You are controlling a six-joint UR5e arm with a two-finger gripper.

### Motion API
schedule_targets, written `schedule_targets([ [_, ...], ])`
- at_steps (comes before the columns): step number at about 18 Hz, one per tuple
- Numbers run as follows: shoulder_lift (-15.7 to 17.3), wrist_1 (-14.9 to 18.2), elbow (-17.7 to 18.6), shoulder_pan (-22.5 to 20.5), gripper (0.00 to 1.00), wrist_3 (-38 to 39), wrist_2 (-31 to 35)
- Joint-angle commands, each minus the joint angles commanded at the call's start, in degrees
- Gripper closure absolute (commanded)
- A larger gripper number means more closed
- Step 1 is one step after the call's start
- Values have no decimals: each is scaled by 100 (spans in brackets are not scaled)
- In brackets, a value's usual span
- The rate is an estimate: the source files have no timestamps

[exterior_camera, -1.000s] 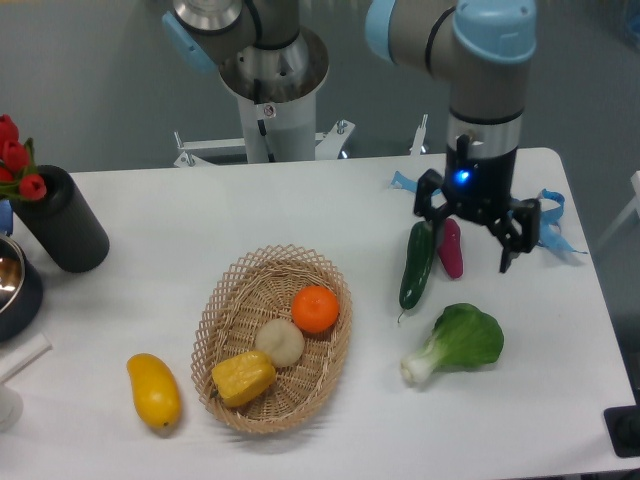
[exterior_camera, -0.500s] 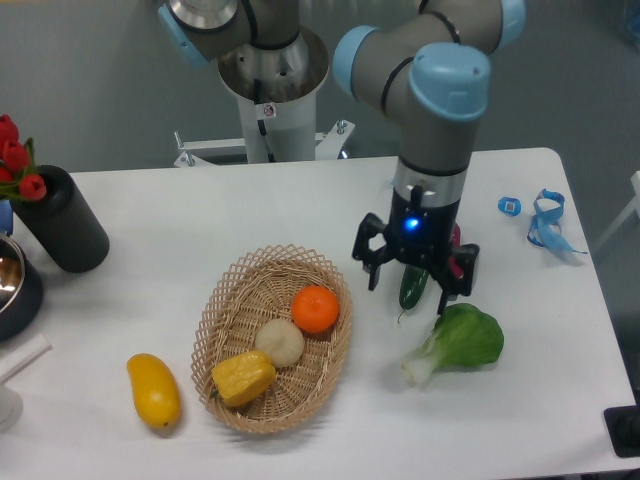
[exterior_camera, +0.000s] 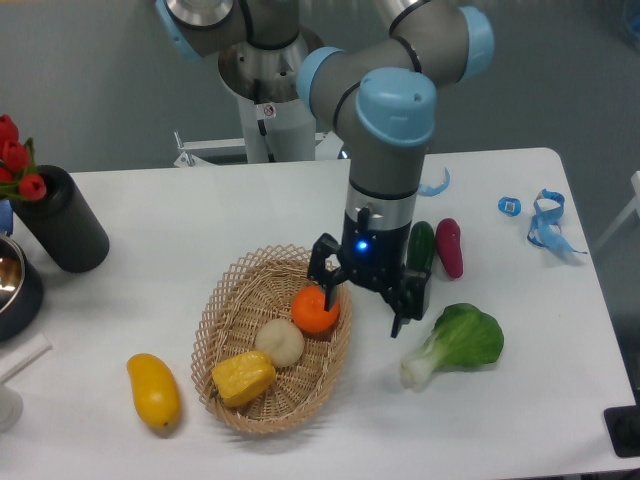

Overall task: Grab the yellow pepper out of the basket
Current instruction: 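Move the open gripper over the wicker basket beside the orange, then lower the gripper into the basket around the yellow pepper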

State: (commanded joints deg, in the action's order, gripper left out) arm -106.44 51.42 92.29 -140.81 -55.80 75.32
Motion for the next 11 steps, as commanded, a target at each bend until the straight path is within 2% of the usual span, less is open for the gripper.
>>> schedule_targets([
  [4,17,17,62,62,0,-545,0],
  [8,-52,53,88,167,0,-599,61],
  [11,-175,18,255,352,0,-599,141],
])
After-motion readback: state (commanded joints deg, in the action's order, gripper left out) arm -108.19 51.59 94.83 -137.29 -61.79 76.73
